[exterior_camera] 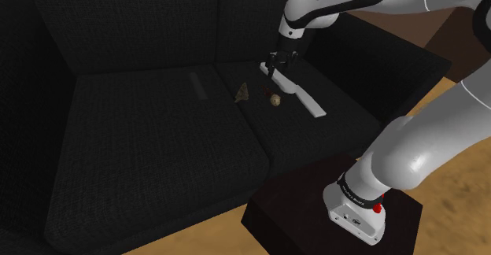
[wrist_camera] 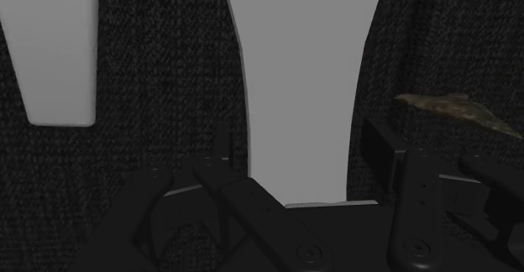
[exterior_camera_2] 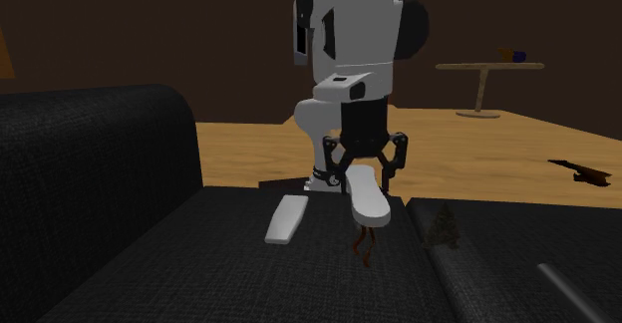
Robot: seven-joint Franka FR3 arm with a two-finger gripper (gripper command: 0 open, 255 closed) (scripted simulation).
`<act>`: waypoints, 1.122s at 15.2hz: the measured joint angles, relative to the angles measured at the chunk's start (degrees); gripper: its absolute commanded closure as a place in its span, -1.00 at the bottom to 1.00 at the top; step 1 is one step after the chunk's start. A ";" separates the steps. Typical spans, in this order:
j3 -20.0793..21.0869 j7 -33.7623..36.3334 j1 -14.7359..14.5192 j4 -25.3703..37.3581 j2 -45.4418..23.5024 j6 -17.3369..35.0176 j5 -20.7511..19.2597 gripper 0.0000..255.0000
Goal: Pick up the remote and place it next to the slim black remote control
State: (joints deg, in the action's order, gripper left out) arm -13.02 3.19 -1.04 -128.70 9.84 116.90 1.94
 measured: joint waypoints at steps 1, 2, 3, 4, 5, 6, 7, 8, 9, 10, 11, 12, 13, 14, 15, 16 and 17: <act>0.81 1.35 -0.58 -0.42 0.49 0.01 0.11 1.00; 1.74 2.89 -1.19 -0.95 1.42 -0.31 0.14 1.00; 2.67 4.40 -1.79 -1.99 2.33 -0.07 0.22 1.00; 3.57 5.86 -2.41 -2.19 2.78 -0.25 0.39 1.00; 4.43 7.19 -3.04 -2.20 2.73 -0.11 0.66 1.00; 5.34 8.60 -3.65 -2.85 3.18 0.17 0.85 1.00; 6.48 10.35 -4.43 -3.51 3.79 0.34 1.11 1.00; 7.17 11.40 -4.93 -3.42 3.53 0.58 1.35 1.00; 8.07 12.80 -5.55 -3.35 3.81 0.29 1.60 1.00; 9.02 14.27 -6.23 -3.31 3.85 0.33 1.89 1.00; 9.93 15.68 -6.87 -3.16 3.59 0.51 2.17 1.00; 10.78 16.99 -7.48 -2.97 3.45 0.58 2.44 1.00; 11.62 18.30 -8.07 -2.91 3.45 0.61 2.65 1.00; 12.81 20.05 -8.91 -3.47 3.59 1.18 3.00 1.00; 13.47 21.03 -9.38 -3.42 3.24 1.54 3.21 1.00; 13.78 21.49 -9.60 -3.49 2.75 2.13 3.33 1.00; 13.99 21.79 -9.75 -3.82 2.54 2.68 3.41 1.00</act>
State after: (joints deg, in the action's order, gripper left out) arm 0.97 24.99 -10.80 -132.52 12.38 119.58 5.35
